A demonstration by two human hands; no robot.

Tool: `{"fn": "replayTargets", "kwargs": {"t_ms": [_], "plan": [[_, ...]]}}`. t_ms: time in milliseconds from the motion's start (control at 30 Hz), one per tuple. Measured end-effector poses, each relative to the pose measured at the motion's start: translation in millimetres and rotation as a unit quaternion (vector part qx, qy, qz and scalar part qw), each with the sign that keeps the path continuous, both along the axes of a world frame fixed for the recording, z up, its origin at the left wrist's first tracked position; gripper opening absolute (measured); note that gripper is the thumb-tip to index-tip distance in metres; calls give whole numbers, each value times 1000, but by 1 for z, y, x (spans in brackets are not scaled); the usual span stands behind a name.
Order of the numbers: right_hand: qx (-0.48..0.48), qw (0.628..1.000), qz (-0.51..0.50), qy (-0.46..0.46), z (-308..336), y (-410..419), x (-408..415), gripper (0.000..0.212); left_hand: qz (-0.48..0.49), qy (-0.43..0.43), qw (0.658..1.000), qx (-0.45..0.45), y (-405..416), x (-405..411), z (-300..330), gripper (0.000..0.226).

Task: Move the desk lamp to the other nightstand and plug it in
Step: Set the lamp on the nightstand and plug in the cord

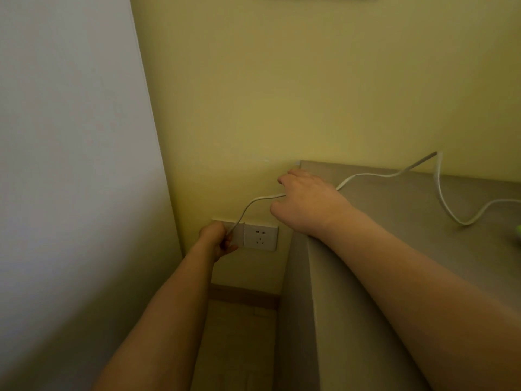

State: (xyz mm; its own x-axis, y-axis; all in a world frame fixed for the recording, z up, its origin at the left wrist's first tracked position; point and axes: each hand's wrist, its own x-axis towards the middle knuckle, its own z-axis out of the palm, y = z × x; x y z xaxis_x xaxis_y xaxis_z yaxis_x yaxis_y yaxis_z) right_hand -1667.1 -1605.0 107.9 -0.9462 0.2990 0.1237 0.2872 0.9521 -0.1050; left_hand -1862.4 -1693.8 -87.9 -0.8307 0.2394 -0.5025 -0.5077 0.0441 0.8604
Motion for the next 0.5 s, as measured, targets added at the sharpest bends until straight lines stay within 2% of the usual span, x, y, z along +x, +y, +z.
{"fn": "replayTargets", "kwargs": {"t_ms": [267,500], "plan": [[-6,1000,-10,0,1,-1,-1,54,-7,-11,1000,-6,-2,2,6,30],[-30,999,-29,25,9,-7,9,57,-53,18,991,-121,-5,16,28,25]]}}
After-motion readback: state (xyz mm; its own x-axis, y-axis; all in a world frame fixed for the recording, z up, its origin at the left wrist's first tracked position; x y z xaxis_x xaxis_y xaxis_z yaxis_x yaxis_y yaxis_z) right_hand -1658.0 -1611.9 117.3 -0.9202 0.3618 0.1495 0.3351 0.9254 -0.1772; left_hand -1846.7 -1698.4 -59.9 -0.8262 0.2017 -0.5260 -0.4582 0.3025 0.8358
